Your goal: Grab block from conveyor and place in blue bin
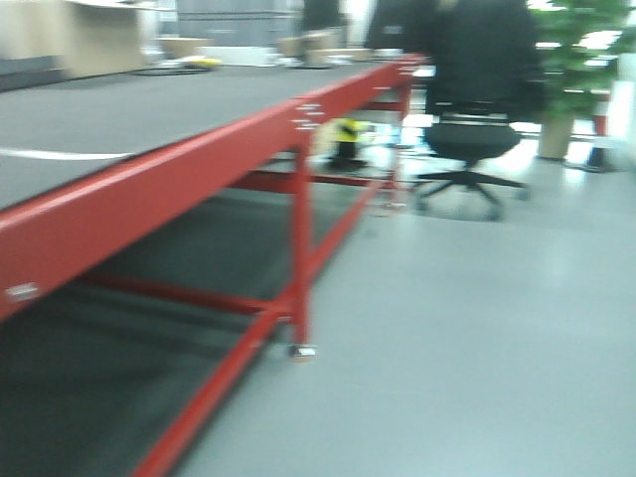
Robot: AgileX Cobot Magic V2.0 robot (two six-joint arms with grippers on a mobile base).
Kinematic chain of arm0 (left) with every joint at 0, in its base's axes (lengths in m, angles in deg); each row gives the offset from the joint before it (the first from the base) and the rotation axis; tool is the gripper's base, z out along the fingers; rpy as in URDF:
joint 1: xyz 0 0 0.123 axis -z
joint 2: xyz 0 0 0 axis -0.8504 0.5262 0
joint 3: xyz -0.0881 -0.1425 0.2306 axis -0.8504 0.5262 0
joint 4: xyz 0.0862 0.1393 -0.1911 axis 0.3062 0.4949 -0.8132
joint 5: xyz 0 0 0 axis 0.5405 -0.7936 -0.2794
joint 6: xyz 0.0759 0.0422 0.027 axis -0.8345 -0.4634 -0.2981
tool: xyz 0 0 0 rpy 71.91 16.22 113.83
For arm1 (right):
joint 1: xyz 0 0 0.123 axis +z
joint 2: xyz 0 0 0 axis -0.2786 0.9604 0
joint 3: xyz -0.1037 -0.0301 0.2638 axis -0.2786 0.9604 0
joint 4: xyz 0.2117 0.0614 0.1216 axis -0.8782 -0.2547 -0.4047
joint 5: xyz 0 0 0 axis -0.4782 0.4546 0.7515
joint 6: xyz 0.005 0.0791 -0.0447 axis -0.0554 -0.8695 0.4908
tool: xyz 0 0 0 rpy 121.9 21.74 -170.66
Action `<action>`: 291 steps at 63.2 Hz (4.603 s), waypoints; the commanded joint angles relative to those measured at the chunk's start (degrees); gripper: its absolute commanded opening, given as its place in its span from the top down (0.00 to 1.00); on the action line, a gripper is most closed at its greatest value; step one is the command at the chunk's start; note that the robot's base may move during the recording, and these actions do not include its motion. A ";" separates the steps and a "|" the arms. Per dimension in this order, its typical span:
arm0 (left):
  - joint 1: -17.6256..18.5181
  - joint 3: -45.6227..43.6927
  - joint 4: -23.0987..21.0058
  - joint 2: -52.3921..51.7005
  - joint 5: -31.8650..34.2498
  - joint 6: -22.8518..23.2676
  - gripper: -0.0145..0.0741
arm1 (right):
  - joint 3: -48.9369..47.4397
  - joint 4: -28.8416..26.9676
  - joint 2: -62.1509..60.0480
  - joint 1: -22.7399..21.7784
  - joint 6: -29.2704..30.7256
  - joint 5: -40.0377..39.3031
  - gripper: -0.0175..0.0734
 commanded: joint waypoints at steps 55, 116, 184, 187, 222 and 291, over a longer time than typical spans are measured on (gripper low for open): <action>0.26 -0.02 0.09 -0.19 1.23 0.05 0.96 | -0.50 0.45 -0.04 -0.02 0.11 -1.00 0.98; 0.26 -0.02 0.09 -0.19 1.23 0.05 0.96 | -0.50 0.45 -0.04 -0.02 0.11 -1.00 0.98; 0.26 -0.02 0.09 -0.19 1.23 0.05 0.96 | -0.50 0.45 -0.04 -0.02 0.11 -1.00 0.98; 0.26 -0.02 0.09 -0.19 1.23 0.05 0.96 | -0.50 0.45 -0.04 -0.02 0.11 -1.00 0.98; 0.26 -0.02 0.09 -0.19 1.23 0.05 0.96 | -0.50 0.45 -0.04 -0.02 0.11 -1.00 0.98; 0.26 -0.02 0.09 -0.19 1.23 0.05 0.96 | -0.50 0.45 -0.04 -0.02 0.11 -1.00 0.98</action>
